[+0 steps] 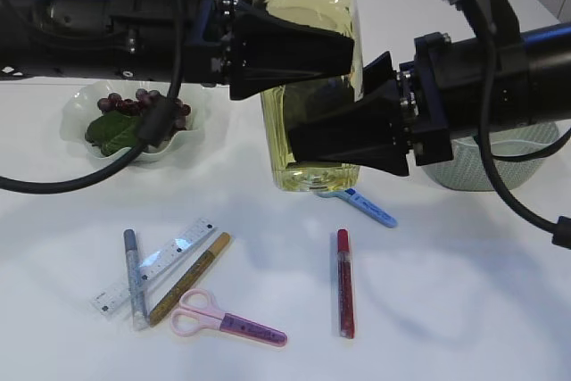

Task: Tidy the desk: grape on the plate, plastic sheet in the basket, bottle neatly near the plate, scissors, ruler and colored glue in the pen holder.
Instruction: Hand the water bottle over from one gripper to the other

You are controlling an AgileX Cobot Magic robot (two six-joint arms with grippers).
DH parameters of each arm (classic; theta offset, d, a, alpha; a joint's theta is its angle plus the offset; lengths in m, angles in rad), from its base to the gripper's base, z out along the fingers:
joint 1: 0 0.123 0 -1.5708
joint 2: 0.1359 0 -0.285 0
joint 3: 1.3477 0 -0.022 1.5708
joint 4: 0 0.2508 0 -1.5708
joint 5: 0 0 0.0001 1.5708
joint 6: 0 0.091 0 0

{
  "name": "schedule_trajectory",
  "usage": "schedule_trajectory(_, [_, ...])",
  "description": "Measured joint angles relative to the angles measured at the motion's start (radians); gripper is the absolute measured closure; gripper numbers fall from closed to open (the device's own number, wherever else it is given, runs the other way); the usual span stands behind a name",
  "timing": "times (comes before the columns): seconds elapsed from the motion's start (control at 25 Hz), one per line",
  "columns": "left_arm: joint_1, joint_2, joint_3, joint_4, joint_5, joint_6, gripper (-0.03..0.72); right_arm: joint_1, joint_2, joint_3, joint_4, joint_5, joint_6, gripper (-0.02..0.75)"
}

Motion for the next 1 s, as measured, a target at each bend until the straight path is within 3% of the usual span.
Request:
schedule_trajectory(0.2, [-0.004,0.0,0.0,0.02,0.006,0.001,0.25,0.002,0.0,-0.002,0.004,0.004,0.025,0.122])
schedule_trajectory(0.76, [-0.008,0.004,0.0,0.045,0.004,0.002,0.251,0.002,0.0,-0.007,0.02,0.017,0.04,0.149])
schedule_trajectory(1.0, [-0.008,0.004,0.0,0.047,-0.005,0.004,0.251,0.002,0.0,-0.007,0.007,0.007,0.127,0.072])
